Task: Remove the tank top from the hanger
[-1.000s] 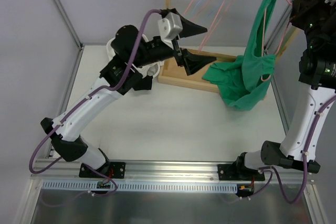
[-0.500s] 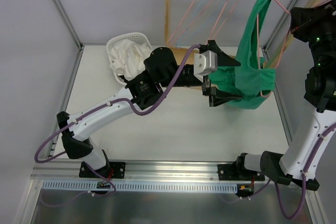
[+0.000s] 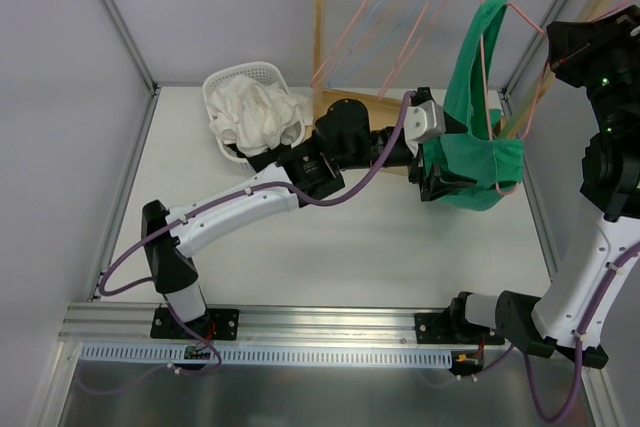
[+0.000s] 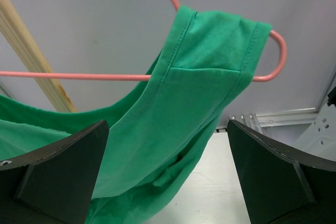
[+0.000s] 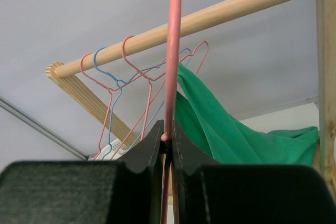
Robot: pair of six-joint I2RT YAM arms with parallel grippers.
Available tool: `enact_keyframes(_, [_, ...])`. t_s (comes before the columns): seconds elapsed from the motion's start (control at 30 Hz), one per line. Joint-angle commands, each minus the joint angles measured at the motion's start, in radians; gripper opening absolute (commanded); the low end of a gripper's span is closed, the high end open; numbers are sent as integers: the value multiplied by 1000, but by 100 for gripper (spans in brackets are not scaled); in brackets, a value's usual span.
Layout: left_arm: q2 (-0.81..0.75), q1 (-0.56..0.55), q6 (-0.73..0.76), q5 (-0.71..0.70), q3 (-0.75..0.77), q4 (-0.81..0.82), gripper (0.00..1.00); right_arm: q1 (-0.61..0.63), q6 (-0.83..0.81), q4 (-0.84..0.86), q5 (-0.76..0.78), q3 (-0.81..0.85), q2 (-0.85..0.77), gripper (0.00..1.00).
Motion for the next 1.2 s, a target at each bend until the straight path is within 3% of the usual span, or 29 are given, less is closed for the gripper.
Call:
enact_keyframes(0.0, [12, 3, -28, -4, 28, 77, 99, -3, 29, 52, -25, 29, -38, 0])
enact_keyframes(0.23, [64, 3, -35, -36, 72, 77, 98, -3, 34, 51, -30, 25, -49, 0])
enact_keyframes(0.47, [112, 2, -72, -36, 133, 77, 84, -3, 34, 54, -34, 26, -49, 0])
enact_keyframes(0.57, [121, 0, -80, -18, 149, 76, 62, -3, 31, 54, -30, 25, -49, 0])
enact_keyframes(0.6, [118, -1, -81, -9, 146, 76, 42, -3, 29, 52, -28, 25, -49, 0])
enact_keyframes(0.73, [69, -17, -81, 5, 109, 68, 1, -3, 16, 54, -22, 29, -41, 0])
enact_keyframes(1.0, [-75, -78, -49, -49, -24, 43, 0, -3, -73, 60, 13, 32, -27, 0])
enact_keyframes(1.17, [-132, -115, -55, -76, -29, 34, 0, -3, -86, 75, 18, 11, -26, 0])
